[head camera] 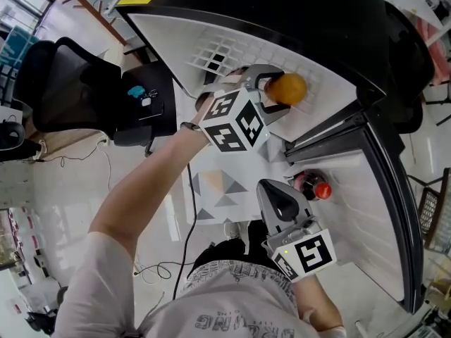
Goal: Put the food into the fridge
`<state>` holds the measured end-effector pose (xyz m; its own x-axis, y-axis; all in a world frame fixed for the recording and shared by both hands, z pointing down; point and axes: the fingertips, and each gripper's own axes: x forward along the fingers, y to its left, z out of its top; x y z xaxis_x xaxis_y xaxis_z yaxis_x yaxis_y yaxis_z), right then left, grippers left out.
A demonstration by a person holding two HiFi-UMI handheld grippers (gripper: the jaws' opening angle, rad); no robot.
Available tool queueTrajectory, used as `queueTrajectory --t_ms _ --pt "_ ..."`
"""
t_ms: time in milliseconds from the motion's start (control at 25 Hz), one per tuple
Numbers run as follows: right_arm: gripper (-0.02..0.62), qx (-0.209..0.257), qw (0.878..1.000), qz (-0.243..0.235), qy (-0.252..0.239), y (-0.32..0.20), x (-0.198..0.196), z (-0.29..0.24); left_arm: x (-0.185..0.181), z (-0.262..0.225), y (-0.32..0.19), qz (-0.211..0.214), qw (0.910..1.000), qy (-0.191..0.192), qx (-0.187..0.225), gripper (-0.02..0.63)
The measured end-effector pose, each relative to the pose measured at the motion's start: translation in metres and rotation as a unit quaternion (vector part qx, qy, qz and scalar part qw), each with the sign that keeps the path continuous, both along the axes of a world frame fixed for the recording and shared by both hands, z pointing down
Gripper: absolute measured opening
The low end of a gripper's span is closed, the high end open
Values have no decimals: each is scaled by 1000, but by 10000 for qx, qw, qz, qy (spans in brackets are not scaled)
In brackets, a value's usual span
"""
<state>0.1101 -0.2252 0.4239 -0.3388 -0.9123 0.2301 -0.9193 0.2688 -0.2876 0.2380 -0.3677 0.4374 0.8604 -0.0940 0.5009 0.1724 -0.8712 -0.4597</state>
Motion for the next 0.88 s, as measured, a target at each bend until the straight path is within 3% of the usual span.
queueTrajectory --t_ms 240,440,880 --pt "2 -51 10000 12 68 2 1 2 13 7 4 281 9967 -434 620 305" --pt "2 -76 9999 32 126 5 3 3 20 18 7 538 9844 -914 1401 305" --pt "2 -109 9998 56 173 8 4 4 28 29 7 731 9624 -1321 2258 307"
